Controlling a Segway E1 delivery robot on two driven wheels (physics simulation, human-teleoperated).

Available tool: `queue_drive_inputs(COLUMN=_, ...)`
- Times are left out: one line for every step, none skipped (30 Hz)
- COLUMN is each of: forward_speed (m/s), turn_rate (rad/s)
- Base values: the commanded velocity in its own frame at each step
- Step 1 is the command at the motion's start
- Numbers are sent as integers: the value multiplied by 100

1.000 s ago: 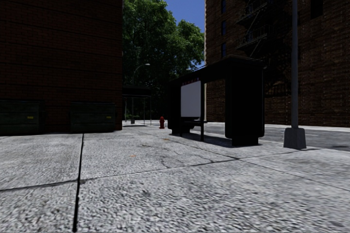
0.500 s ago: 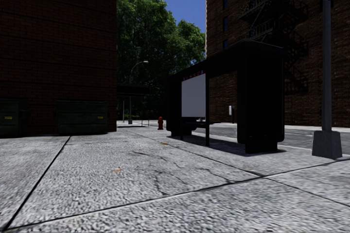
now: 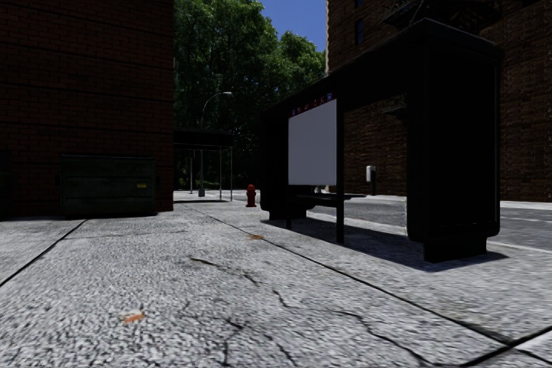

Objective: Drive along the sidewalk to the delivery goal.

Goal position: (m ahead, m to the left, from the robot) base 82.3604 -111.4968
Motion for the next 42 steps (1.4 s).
queue_drive_inputs(forward_speed=200, turn_rate=0)
queue_drive_inputs(forward_speed=200, turn_rate=0)
queue_drive_inputs(forward_speed=200, turn_rate=0)
queue_drive_inputs(forward_speed=200, turn_rate=0)
queue_drive_inputs(forward_speed=200, turn_rate=0)
queue_drive_inputs(forward_speed=200, turn_rate=0)
queue_drive_inputs(forward_speed=200, turn_rate=0)
queue_drive_inputs(forward_speed=200, turn_rate=0)
queue_drive_inputs(forward_speed=200, turn_rate=0)
queue_drive_inputs(forward_speed=200, turn_rate=0)
queue_drive_inputs(forward_speed=200, turn_rate=0)
queue_drive_inputs(forward_speed=200, turn_rate=0)
queue_drive_inputs(forward_speed=200, turn_rate=35)
queue_drive_inputs(forward_speed=200, turn_rate=115)
queue_drive_inputs(forward_speed=200, turn_rate=120)
queue_drive_inputs(forward_speed=200, turn_rate=120)
queue_drive_inputs(forward_speed=200, turn_rate=120)
queue_drive_inputs(forward_speed=200, turn_rate=120)
queue_drive_inputs(forward_speed=200, turn_rate=120)
queue_drive_inputs(forward_speed=200, turn_rate=120)
queue_drive_inputs(forward_speed=200, turn_rate=120)
queue_drive_inputs(forward_speed=200, turn_rate=120)
queue_drive_inputs(forward_speed=200, turn_rate=110)
queue_drive_inputs(forward_speed=200, turn_rate=96)
queue_drive_inputs(forward_speed=200, turn_rate=96)
queue_drive_inputs(forward_speed=200, turn_rate=49)
queue_drive_inputs(forward_speed=200, turn_rate=27)
queue_drive_inputs(forward_speed=200, turn_rate=0)
queue_drive_inputs(forward_speed=200, turn_rate=0)
queue_drive_inputs(forward_speed=200, turn_rate=0)
queue_drive_inputs(forward_speed=200, turn_rate=0)
queue_drive_inputs(forward_speed=200, turn_rate=0)
queue_drive_inputs(forward_speed=200, turn_rate=0)
queue_drive_inputs(forward_speed=200, turn_rate=0)
queue_drive_inputs(forward_speed=200, turn_rate=0)
queue_drive_inputs(forward_speed=200, turn_rate=0)
queue_drive_inputs(forward_speed=200, turn_rate=0)
queue_drive_inputs(forward_speed=200, turn_rate=0)
queue_drive_inputs(forward_speed=200, turn_rate=0)
queue_drive_inputs(forward_speed=200, turn_rate=0)
queue_drive_inputs(forward_speed=200, turn_rate=0)
queue_drive_inputs(forward_speed=200, turn_rate=0)
